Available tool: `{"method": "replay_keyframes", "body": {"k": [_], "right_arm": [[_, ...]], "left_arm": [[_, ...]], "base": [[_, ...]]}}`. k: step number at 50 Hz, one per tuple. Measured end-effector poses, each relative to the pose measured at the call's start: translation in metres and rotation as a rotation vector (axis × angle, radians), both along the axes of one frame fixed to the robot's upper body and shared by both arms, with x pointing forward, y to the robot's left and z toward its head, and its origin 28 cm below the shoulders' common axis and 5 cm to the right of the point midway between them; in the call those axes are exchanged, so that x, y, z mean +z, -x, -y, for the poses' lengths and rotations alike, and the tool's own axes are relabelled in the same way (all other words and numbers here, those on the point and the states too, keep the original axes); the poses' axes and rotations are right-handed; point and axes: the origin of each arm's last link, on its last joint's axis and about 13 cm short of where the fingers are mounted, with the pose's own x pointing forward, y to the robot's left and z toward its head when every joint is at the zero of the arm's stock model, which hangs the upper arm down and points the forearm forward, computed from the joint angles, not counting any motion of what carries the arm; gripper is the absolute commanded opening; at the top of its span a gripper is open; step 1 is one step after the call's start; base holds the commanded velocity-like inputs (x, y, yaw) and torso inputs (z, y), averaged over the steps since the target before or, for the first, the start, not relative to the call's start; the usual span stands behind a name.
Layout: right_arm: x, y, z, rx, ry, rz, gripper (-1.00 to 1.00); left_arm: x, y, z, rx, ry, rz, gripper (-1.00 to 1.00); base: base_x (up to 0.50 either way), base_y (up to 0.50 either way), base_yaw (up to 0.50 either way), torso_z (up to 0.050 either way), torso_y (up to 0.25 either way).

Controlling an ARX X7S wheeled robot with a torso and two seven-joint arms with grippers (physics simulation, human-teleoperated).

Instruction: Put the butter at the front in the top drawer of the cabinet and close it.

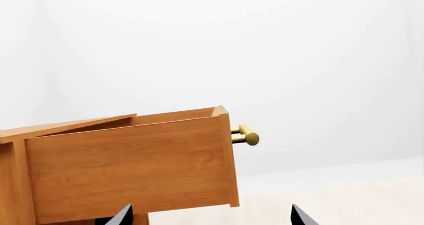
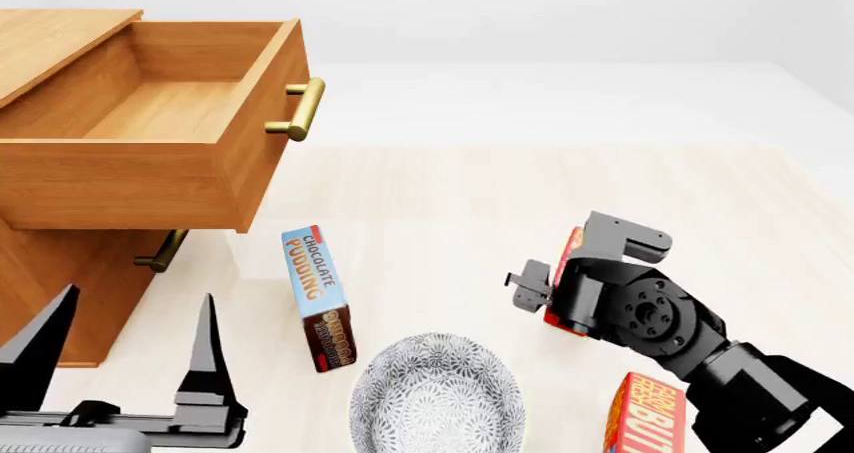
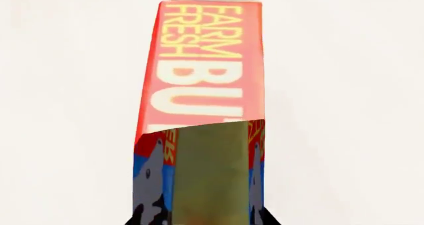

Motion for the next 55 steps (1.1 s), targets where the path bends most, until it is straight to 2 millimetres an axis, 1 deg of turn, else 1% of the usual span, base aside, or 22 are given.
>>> {"method": "replay_keyframes", "body": {"k": [6, 11, 17, 24, 26, 29, 32, 38, 45, 50, 55], "right_arm": [[0.001, 0.004, -0.001, -0.001, 0.009, 0.007, -1.00], [0.013, 0.011, -0.001, 0.023, 0.058, 0.042, -1.00], [0.047, 0.022, -0.003, 0.112, 0.154, 0.159, -1.00], [0.090, 0.040, -0.005, 0.276, 0.290, 0.363, -1.00], [0.100, 0.046, -0.005, 0.321, 0.331, 0.413, -1.00], [0.116, 0.053, -0.004, 0.380, 0.393, 0.481, -1.00], [0.130, 0.061, -0.001, 0.432, 0.455, 0.546, -1.00], [0.156, 0.077, 0.005, 0.527, 0.581, 0.675, -1.00], [0.181, 0.093, 0.014, 0.641, 0.797, 0.795, -1.00], [0.197, 0.097, 0.025, 0.677, 0.944, 0.828, -1.00], [0.214, 0.093, 0.038, 0.705, 1.079, 0.847, -1.00]], "left_arm": [[0.001, 0.000, 0.000, 0.000, 0.001, 0.000, 1.00], [0.002, 0.001, -0.001, -0.001, -0.002, 0.001, 1.00], [0.003, 0.005, 0.001, -0.006, -0.030, 0.001, 1.00], [0.003, 0.019, 0.008, -0.016, -0.102, -0.003, 1.00], [0.008, 0.017, 0.007, -0.018, -0.130, -0.001, 1.00], [0.019, 0.003, 0.004, -0.015, -0.181, 0.003, 1.00], [0.035, -0.014, 0.002, -0.016, -0.242, 0.020, 1.00], [0.074, -0.047, 0.001, -0.034, -0.362, 0.082, 1.00], [0.120, -0.074, 0.008, -0.079, -0.518, 0.170, 1.00], [0.151, -0.091, 0.013, -0.109, -0.657, 0.242, 1.00], [0.180, -0.104, 0.016, -0.121, -0.801, 0.303, 1.00]], "base": [[0.00, 0.00, 0.00, 0.000, 0.000], [0.00, 0.00, 0.00, 0.000, 0.000], [0.00, 0.00, 0.00, 0.000, 0.003], [0.00, 0.00, 0.00, 0.000, 0.000], [0.00, 0.00, 0.00, 0.000, 0.005], [0.00, 0.00, 0.00, 0.000, 0.000], [0.00, 0.00, 0.00, 0.000, 0.000], [0.00, 0.00, 0.00, 0.000, 0.002], [0.00, 0.00, 0.00, 0.000, 0.001], [0.00, 0.00, 0.00, 0.000, 0.002], [0.00, 0.00, 0.00, 0.000, 0.000]]}}
